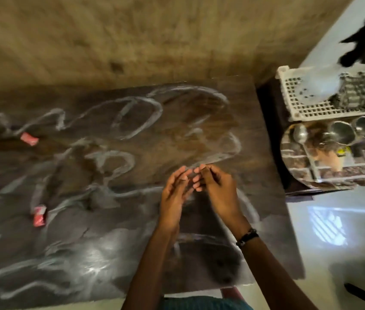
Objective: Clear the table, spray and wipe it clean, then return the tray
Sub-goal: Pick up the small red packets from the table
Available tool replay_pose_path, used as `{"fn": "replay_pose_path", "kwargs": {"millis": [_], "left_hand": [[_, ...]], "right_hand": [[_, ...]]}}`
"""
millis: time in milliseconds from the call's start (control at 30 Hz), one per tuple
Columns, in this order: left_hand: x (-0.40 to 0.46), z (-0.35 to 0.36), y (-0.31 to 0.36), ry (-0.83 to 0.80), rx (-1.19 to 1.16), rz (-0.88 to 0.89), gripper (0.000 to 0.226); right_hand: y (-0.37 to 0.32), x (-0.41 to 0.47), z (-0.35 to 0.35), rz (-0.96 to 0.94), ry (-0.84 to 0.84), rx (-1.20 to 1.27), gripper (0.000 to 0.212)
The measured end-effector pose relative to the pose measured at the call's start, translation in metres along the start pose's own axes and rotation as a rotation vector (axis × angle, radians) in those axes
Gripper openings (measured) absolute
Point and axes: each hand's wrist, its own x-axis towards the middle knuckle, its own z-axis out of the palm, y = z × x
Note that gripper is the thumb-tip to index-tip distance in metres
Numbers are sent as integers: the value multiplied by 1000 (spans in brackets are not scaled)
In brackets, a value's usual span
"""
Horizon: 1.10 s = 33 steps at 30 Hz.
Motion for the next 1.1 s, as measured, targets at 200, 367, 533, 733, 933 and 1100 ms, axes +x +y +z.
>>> {"fn": "replay_pose_path", "kwargs": {"millis": [200,367,533,733,933,1100], "left_hand": [[-5,-126,48,145,2,57,33],[-4,-221,77,266,-35,75,34],[3,-308,91,556,145,189,20],[21,-370,79,816,531,268,27],[31,-379,65,720,706,163,24],[32,-381,84,668,613,201,8]], "right_hand": [[-2,-21,137,8,-179,-14,23],[4,-36,232,63,-323,-17,21],[9,-43,302,114,-396,-46,23],[13,-37,349,144,-466,-103,23],[11,-22,380,143,-497,-175,22],[-5,13,416,-183,-414,-426,18]]}}
